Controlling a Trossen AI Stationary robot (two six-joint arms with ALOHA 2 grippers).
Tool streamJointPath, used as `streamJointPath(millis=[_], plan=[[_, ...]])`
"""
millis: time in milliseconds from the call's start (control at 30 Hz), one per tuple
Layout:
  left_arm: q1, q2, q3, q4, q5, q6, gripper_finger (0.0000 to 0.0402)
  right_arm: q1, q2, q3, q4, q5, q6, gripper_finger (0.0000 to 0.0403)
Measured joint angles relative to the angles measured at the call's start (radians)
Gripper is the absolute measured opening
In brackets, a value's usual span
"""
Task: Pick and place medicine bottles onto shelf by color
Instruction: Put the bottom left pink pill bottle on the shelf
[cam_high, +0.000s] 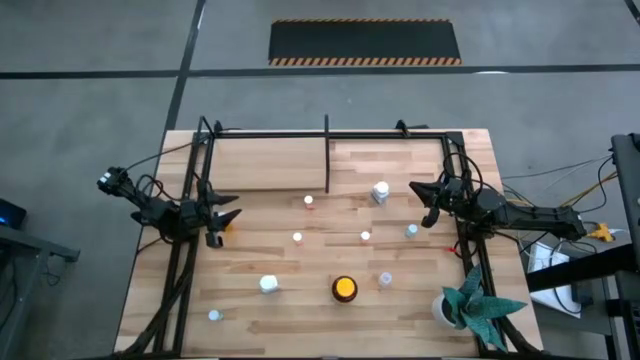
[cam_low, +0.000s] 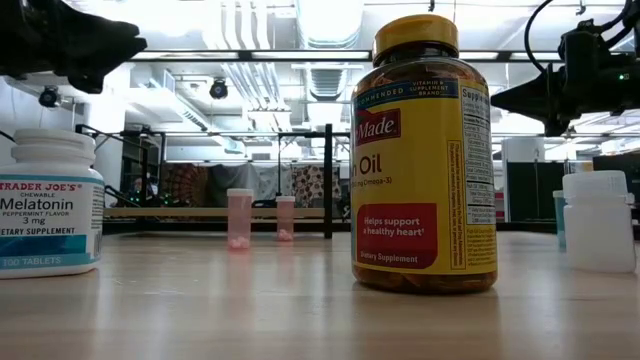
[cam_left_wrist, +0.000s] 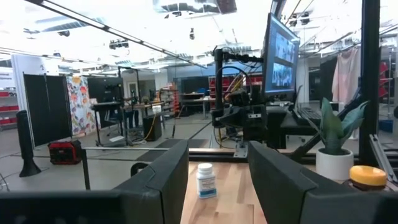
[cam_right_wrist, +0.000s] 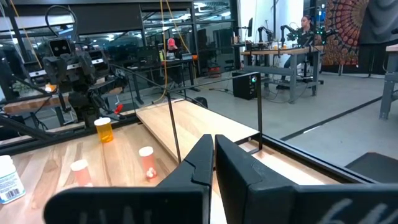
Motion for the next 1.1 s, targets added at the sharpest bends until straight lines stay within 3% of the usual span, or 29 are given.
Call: streamJointPath(millis=[267,367,467,533,733,867,1000,1100], plan=[[0.000,0.000,0.000,0.002,0.011,-0.055,0.0150,0.000,0.000,0.000,0.000,0.000,0.019,0.0009],[0.000,0.000,0.000,0.016,0.047,-0.214,0.0150,0.000,0.000,0.000,0.000,-0.001,0.247,0.0009],[0.000,0.000,0.000,0.048,0.059,-0.237,0.0150,0.000,0.000,0.000,0.000,0.000,0.466,0.0009],[0.000,0.002,0.000,0.111,0.076,-0.239,0.0150,0.000,0.000,0.000,0.001,0.004,0.518,0.0009],[0.000,0.006,0.000,0.303,0.113,-0.358,0.0150,-0.001,0.000,0.000,0.027,0.120,0.406,0.0009],[0.000,0.006,0.000,0.372,0.039,-0.346,0.0150,-0.001,0.000,0.000,0.028,0.139,0.348,0.0009],[0.000,0.011,0.000,0.358,-0.089,-0.466,0.0150,-0.001,0.000,0.000,0.031,0.145,0.304,0.0009],[0.000,0.029,0.006,0.360,-0.104,-0.468,0.0150,0.000,0.002,0.000,0.048,0.166,0.301,0.0009]])
